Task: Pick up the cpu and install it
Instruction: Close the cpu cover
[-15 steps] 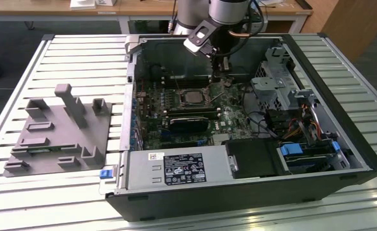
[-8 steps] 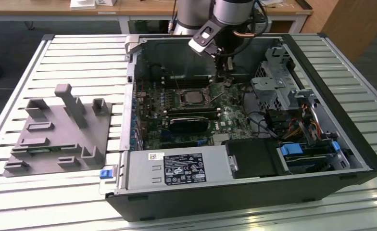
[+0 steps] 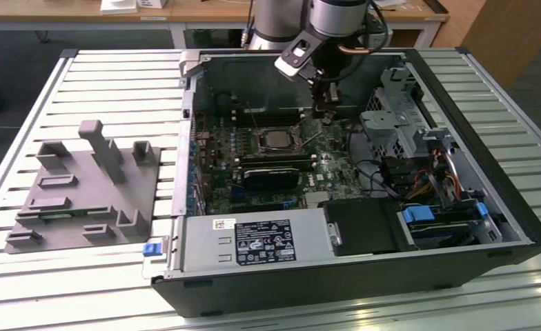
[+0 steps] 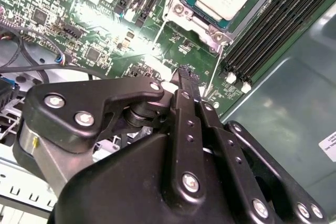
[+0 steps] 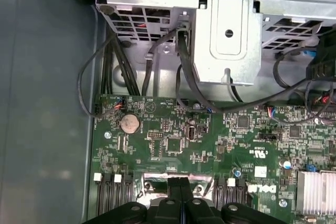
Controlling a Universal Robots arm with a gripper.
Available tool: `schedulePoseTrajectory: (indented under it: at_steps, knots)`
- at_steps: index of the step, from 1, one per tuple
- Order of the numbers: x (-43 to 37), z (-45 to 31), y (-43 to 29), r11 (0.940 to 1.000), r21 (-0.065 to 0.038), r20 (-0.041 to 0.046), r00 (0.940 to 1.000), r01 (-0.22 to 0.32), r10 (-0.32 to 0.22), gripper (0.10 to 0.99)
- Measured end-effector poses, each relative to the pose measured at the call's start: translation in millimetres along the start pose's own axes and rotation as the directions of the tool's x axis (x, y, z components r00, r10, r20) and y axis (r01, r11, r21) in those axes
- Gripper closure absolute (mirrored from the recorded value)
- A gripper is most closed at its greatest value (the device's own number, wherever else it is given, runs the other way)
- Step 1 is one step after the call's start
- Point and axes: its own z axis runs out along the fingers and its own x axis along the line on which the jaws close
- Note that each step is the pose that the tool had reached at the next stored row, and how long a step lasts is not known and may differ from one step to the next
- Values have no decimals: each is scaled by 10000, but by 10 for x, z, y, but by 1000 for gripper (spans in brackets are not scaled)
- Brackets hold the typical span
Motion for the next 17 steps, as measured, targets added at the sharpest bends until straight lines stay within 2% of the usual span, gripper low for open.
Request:
schedulePoseTrajectory:
  at_steps: [7,17]
  knots:
    - [2,17,63,10000,2,28,10000,32,-32,980]
    - [10,38,211,10000,1,34,10000,33,-33,980]
